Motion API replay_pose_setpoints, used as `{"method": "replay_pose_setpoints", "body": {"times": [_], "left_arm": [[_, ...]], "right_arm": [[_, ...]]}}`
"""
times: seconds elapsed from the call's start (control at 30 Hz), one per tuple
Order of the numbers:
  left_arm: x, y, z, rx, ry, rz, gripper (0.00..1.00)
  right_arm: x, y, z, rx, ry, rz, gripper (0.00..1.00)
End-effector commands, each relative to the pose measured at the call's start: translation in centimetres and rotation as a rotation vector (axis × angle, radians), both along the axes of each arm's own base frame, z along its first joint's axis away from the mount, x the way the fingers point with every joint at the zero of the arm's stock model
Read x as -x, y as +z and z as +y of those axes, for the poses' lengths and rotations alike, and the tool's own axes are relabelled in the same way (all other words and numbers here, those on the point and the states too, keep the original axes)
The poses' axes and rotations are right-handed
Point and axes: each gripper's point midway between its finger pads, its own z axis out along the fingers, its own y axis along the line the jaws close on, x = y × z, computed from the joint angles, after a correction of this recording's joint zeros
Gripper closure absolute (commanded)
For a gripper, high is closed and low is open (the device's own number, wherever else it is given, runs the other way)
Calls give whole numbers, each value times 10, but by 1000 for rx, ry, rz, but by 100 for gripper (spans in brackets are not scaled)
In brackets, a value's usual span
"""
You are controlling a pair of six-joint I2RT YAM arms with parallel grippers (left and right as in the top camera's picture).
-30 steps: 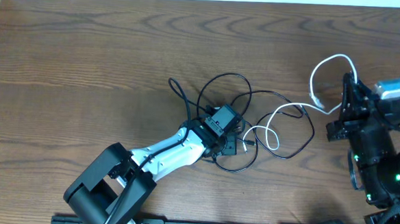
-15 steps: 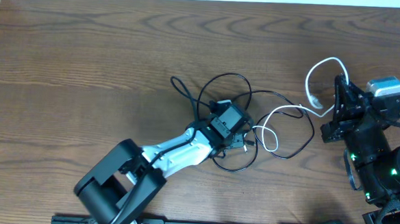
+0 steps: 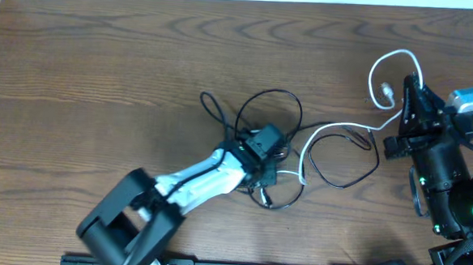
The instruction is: Untangle cables
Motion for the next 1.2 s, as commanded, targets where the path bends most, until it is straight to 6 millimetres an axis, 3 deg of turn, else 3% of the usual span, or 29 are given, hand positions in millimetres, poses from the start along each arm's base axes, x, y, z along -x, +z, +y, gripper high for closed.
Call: {"method": "replay_pose_setpoints", "body": {"times": [0.0, 0.17, 0.3, 0.43, 0.6, 0.77, 0.9, 1.07, 1.17], "left_arm": [[7, 41, -9, 131, -101, -17, 92], [10, 85, -3, 197, -114, -94, 92], [10, 105, -1, 220, -144, -159, 92], [4, 104, 4, 187, -132, -191, 92], [9, 109, -8, 256, -161, -168, 92], [10, 110, -9, 259, -191, -175, 92], [10, 109, -8, 238, -243, -200, 88], [6, 93, 22, 74, -194, -205, 86], [11, 83, 35, 11, -184, -181, 85]], "right_arm": [[-2, 3, 1, -10, 10, -4, 99], [-3, -11, 24, 14, 133, 50, 99], [-9, -37, 43, 39, 228, 147, 99], [-18, -61, 49, 55, 244, 236, 99], [-11, -99, 68, -20, 354, 436, 99], [-2, -157, 70, -135, 321, 750, 99], [-4, -190, 76, -200, 282, 916, 99], [-5, -221, 89, -162, 291, 1031, 99], [-6, -228, 95, -149, 301, 1054, 99]]}}
